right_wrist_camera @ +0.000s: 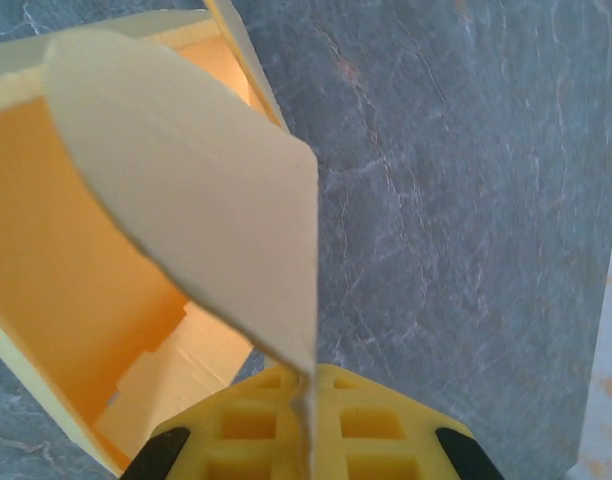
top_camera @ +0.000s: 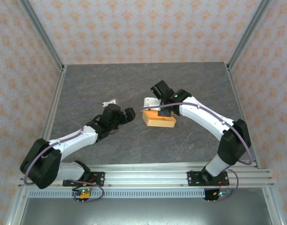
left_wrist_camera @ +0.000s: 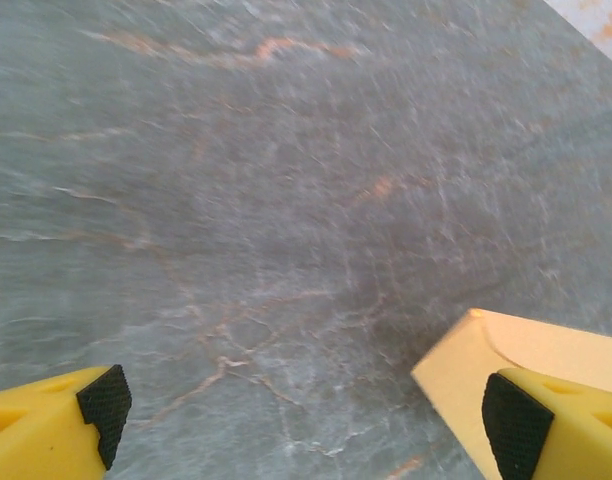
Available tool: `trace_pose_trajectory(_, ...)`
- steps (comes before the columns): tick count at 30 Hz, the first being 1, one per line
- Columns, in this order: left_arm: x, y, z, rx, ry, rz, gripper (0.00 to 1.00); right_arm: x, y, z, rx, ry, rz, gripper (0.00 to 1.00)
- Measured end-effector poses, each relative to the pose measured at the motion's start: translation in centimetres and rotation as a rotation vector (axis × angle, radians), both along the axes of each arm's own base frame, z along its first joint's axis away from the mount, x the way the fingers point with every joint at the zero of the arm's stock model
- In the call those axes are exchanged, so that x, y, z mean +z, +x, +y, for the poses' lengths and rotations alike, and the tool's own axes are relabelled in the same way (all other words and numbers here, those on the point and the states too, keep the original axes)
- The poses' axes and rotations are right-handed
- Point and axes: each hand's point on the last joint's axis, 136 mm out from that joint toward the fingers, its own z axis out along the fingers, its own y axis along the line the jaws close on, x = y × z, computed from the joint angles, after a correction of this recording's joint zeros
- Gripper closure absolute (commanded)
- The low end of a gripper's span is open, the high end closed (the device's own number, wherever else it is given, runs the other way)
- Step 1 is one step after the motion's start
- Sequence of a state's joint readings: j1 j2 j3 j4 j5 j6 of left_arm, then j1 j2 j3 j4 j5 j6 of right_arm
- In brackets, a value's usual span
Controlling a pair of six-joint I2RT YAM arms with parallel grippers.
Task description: Fold the paper box
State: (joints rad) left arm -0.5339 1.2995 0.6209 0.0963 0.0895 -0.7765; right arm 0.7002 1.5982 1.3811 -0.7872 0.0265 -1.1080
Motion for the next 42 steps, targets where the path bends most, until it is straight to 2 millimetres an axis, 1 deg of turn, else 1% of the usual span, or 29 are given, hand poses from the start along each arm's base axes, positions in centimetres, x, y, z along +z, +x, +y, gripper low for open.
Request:
trace_pose_trajectory(3, -0.7, -0.2, -1.3, -0.059, -0.048, 0.003, 0.06, 0.2, 0.4, 0.3, 0.027, 0.000, -0.022, 0.97)
trace_pose_trajectory(5, -0.9, -0.5, -2.0, -0.094, -0.078, 0.005, 0.05, 0.4, 0.7, 0.6, 0.030, 0.009, -0.035, 0.97)
trace_pose_trajectory(8, -0.1, -0.6, -3.1, -0.136, -0.125, -0.010, 0.04, 1.1, 1.1, 0.8, 0.027, 0.032, -0.062, 0.98)
trace_pose_trajectory(11, 0.6, -0.7, -4.0, -0.175, -0.172, -0.020, 0.03, 2.3, 1.2, 0.7, 0.018, 0.074, -0.085, 0.98)
trace_pose_trajectory(14, 1.3, -0.9, -4.8, -0.208, -0.218, -0.022, 0.03, 4.5, 1.2, 0.3, -0.003, 0.152, -0.117, 0.98)
trace_pose_trajectory(17, 1.7, -1.1, -5.4, -0.232, -0.250, -0.028, 0.03, 7.0, 0.9, -0.1, -0.020, 0.253, -0.158, 0.98)
trace_pose_trajectory(19, 1.7, -1.3, -5.6, -0.246, -0.260, -0.030, 0.03, 8.5, 0.6, -0.4, -0.025, 0.313, -0.181, 0.98)
trace_pose_trajectory(21, 1.5, -1.5, -5.6, -0.255, -0.266, -0.028, 0.04, 9.5, 0.2, -0.5, -0.020, 0.352, -0.192, 0.98)
trace_pose_trajectory(23, 1.5, -1.6, -5.6, -0.264, -0.271, -0.028, 0.04, 9.7, -0.1, -0.3, -0.008, 0.371, -0.190, 0.98)
trace_pose_trajectory(25, 1.7, -1.6, -5.5, -0.267, -0.273, -0.037, 0.03, 9.4, -0.5, -0.2, 0.003, 0.377, -0.175, 0.98)
trace_pose_trajectory(26, 2.0, -1.6, -5.4, -0.269, -0.273, -0.046, 0.00, 9.2, -0.6, -0.2, 0.005, 0.377, -0.169, 0.98)
trace_pose_trajectory(30, 3.4, -2.1, -4.7, -0.270, -0.300, -0.119, 0.00, 8.4, -0.9, -0.4, 0.007, 0.362, -0.148, 0.98)
trace_pose_trajectory(32, 3.4, -2.5, -4.5, -0.278, -0.314, -0.131, 0.00, 8.4, -1.0, -0.4, 0.011, 0.359, -0.147, 0.98)
trace_pose_trajectory(35, 3.3, -3.0, -4.8, -0.309, -0.328, -0.124, 0.00, 8.6, -1.3, -0.5, 0.021, 0.360, -0.146, 0.98)
trace_pose_trajectory(37, 3.7, -3.4, -5.1, -0.342, -0.335, -0.130, 0.00, 8.9, -1.7, -0.4, 0.034, 0.373, -0.145, 0.98)
trace_pose_trajectory(39, 4.2, -3.7, -5.5, -0.370, -0.342, -0.137, 0.04, 9.1, -2.1, -0.4, 0.045, 0.386, -0.140, 0.98)
trace_pose_trajectory(42, 5.3, -3.9, -6.1, -0.415, -0.352, -0.154, 0.18, 9.2, -2.5, -0.1, 0.062, 0.403, -0.126, 0.98)
